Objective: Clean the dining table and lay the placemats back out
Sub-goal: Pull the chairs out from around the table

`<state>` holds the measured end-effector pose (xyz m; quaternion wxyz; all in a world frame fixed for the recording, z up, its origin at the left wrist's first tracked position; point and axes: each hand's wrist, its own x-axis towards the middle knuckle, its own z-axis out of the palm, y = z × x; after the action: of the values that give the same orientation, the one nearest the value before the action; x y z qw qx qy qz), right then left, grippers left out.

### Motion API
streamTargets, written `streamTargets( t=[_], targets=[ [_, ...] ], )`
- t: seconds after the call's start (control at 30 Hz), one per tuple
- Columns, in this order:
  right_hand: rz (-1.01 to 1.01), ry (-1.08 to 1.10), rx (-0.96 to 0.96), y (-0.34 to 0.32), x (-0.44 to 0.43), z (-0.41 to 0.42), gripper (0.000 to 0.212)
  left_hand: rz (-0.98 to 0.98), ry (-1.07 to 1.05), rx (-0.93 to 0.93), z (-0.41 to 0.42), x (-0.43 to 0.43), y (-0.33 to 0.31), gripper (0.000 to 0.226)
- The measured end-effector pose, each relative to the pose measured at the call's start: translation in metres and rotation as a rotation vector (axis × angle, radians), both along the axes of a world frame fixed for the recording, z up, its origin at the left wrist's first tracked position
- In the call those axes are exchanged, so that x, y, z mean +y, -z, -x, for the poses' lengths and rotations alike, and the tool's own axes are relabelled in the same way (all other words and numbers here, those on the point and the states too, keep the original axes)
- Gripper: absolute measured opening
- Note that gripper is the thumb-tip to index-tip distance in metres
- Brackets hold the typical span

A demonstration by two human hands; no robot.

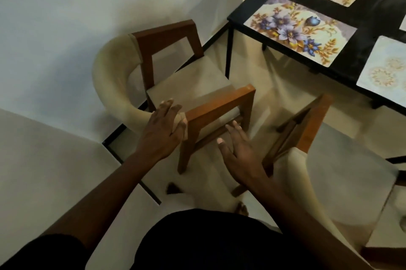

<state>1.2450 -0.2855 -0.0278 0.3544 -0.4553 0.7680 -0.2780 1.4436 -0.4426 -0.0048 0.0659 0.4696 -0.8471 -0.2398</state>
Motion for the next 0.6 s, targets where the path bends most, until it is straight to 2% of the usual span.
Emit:
streamTargets(
  t=[0.23,0.43,0.6],
  targets=[
    [-0.075,0.077,0.014,0.018,-0.11,-0.068,0.067,-0.065,0.024,-0.018,-0.067,-0.14,0.014,0.062],
    [-0.16,0.233,-0.116,0.019,-0.161,-0.12,0.07,-0.019,0.023,-0.122,-0.131,-0.251,0.018,0.063],
    [-0.307,0.212,-0.165,0.03,-0.181,-0.143,0.081,-0.074,-0.014,-0.15,-0.162,-0.319,0.033,0.058]
  ],
)
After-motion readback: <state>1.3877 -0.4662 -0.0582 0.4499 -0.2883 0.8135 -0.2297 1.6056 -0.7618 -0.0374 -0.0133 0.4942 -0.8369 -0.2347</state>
